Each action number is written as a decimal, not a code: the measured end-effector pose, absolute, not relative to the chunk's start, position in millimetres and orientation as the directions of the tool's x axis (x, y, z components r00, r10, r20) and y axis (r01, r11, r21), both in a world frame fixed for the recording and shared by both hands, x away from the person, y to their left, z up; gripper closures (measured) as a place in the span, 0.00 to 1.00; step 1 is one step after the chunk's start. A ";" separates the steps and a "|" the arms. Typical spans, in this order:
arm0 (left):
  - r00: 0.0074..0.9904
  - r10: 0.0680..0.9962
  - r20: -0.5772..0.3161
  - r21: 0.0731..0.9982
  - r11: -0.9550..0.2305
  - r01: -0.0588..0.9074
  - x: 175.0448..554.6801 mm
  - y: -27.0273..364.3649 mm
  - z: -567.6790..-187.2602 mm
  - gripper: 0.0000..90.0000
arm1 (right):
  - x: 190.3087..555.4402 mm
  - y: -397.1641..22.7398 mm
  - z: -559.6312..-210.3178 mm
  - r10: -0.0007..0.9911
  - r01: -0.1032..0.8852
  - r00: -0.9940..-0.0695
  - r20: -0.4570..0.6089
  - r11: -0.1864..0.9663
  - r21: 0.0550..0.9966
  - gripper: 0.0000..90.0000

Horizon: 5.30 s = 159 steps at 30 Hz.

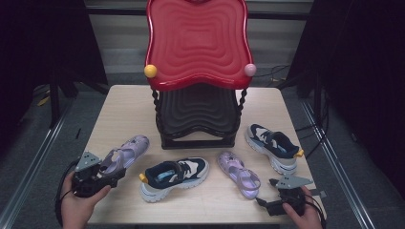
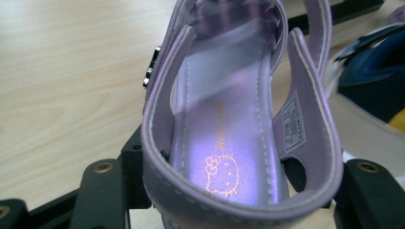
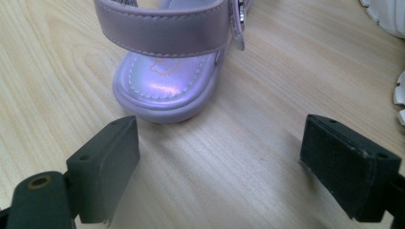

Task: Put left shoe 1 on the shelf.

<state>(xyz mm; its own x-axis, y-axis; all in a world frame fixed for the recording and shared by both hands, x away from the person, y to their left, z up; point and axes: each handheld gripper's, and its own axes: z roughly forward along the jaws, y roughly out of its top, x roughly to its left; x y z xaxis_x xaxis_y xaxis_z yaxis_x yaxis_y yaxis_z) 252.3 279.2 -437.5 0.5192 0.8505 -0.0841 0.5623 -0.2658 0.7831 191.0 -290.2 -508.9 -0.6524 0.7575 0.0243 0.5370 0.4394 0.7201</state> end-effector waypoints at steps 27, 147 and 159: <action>0.649 0.760 -0.038 0.810 -0.357 0.466 245.1 235.1 -399.0 0.42 | 191.0 -290.3 -508.9 0.757 0.537 -0.653 0.024 0.440 0.720 0.14; 0.251 0.967 -0.028 0.924 -0.071 0.375 359.1 32.4 -406.5 0.42 | 189.8 -289.9 -508.8 0.745 0.530 -0.666 0.026 0.449 0.720 0.14; 0.208 0.978 -0.022 0.934 -0.054 0.354 378.3 34.0 -404.8 0.42 | 189.7 -289.8 -509.0 0.741 0.527 -0.671 0.028 0.450 0.721 0.14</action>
